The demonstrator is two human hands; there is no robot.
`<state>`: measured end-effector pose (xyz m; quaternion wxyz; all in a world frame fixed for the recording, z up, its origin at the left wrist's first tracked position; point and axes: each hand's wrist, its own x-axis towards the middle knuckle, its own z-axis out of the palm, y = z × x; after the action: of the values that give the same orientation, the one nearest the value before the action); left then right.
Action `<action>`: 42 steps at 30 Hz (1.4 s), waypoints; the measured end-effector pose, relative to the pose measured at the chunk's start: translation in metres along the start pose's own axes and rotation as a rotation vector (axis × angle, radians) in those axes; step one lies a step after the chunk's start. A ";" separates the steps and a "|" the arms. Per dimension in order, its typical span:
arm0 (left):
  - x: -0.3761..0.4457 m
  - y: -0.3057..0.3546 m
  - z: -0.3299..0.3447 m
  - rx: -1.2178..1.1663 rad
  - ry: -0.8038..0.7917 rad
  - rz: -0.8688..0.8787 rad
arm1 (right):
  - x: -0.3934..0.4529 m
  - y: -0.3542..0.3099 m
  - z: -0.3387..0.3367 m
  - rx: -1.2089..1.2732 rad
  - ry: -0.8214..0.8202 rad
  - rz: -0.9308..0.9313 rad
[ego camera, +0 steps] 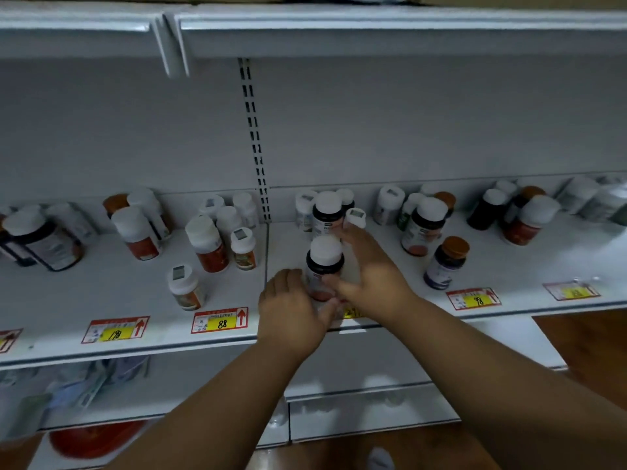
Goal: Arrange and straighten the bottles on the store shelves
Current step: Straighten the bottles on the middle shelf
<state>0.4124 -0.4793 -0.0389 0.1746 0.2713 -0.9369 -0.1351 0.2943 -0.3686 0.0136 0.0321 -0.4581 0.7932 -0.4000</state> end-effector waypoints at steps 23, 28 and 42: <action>0.063 0.331 0.085 -0.268 0.189 0.297 | -0.032 0.241 -0.275 -0.269 0.301 0.211; 0.066 0.360 0.102 -0.229 0.200 0.242 | -0.015 0.276 -0.282 -0.319 0.137 0.259; 0.058 0.340 0.089 -0.382 0.086 0.021 | -0.020 0.215 -0.277 0.188 0.181 0.277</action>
<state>0.1738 -0.2197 0.0142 0.2643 0.2290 -0.8886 -0.2967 0.0396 -0.1305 0.0526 0.0581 -0.3018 0.8074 -0.5036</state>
